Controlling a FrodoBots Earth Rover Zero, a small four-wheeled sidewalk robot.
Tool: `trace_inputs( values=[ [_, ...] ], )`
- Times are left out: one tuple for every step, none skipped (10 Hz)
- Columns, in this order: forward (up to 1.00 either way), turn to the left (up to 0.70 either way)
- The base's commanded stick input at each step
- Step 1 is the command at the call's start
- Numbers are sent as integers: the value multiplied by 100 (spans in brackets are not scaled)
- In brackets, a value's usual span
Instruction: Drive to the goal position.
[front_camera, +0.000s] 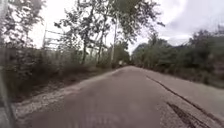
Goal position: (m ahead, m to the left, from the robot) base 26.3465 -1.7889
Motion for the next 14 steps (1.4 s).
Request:
trace_inputs(
  values=[
    [70, 0],
    [70, 0],
    [70, 0],
    [70, 0],
    [70, 0],
    [70, 0],
    [70, 0],
    [70, 0],
    [70, 0],
    [70, 0],
    [70, 0],
    [70, -4],
    [70, -24],
    [70, -32]
  ],
)
